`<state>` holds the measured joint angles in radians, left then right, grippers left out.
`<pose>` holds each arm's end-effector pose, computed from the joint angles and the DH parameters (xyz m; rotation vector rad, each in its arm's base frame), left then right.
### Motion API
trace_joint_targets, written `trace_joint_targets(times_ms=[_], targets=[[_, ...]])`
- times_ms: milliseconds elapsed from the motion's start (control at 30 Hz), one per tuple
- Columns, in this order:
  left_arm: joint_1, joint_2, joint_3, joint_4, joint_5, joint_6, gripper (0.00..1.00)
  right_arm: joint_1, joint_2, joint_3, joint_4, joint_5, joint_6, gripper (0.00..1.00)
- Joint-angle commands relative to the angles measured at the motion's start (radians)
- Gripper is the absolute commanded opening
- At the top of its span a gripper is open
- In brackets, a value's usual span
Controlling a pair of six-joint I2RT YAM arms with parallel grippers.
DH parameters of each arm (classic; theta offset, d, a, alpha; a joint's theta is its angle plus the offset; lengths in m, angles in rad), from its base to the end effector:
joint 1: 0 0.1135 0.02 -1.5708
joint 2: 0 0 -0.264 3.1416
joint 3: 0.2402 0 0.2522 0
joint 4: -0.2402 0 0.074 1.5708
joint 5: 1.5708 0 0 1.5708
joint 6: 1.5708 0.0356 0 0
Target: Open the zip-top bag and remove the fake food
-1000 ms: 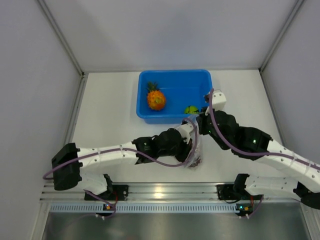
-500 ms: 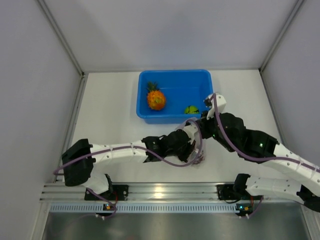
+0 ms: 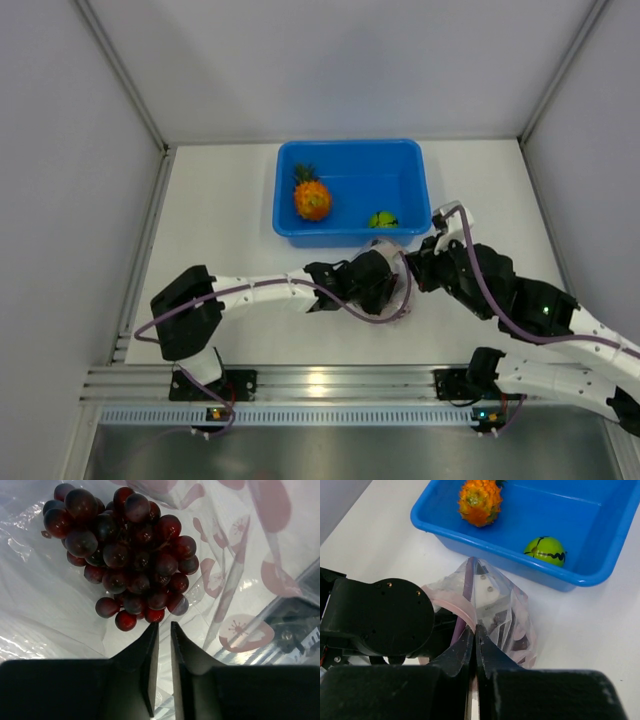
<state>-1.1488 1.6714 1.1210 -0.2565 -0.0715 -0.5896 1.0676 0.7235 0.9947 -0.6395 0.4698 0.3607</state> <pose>0.1508 -0.3296 0.2201 0.6566 2.4172 -0.7106 0.0820 0.1155 0.3736 -0.3660 1.8957 0.5115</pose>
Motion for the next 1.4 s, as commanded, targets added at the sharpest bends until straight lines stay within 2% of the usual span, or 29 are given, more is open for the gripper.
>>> trace_joint_targets(times_ms=[0, 67, 100, 200, 233, 667, 867, 1067, 1200, 1367], targets=[[0.037, 0.046, 0.058, -0.059, -0.02, -0.111, 0.25, -0.005, -0.062, -0.013, 0.015, -0.019, 0.055, 0.0], [0.037, 0.063, 0.082, -0.059, -0.028, -0.134, 0.33, -0.003, -0.078, -0.024, -0.005, -0.016, 0.069, 0.0], [0.037, 0.083, 0.094, -0.058, -0.033, -0.142, 0.44, -0.004, -0.097, -0.031, -0.014, -0.014, 0.087, 0.0], [0.038, 0.123, 0.131, -0.058, -0.062, -0.182, 0.6, -0.003, -0.14, -0.065, -0.038, -0.008, 0.122, 0.0], [0.038, 0.132, 0.143, -0.058, -0.07, -0.19, 0.62, -0.004, -0.148, -0.071, -0.046, -0.011, 0.13, 0.0], [0.038, 0.258, 0.207, -0.059, -0.133, -0.236, 0.76, -0.006, -0.197, -0.103, -0.074, -0.085, 0.155, 0.0], [0.04, 0.264, 0.194, -0.059, -0.16, -0.248, 0.77, -0.005, -0.226, -0.087, -0.091, -0.089, 0.153, 0.0], [0.038, 0.205, 0.183, -0.059, -0.137, -0.227, 0.77, -0.005, -0.22, 0.018, -0.161, -0.103, 0.156, 0.0], [0.037, 0.119, 0.155, -0.061, -0.128, -0.181, 0.78, -0.004, -0.185, 0.113, -0.225, -0.065, 0.169, 0.0], [0.037, 0.036, 0.146, -0.102, -0.158, -0.156, 0.81, -0.004, -0.136, 0.156, -0.286, -0.017, 0.181, 0.0]])
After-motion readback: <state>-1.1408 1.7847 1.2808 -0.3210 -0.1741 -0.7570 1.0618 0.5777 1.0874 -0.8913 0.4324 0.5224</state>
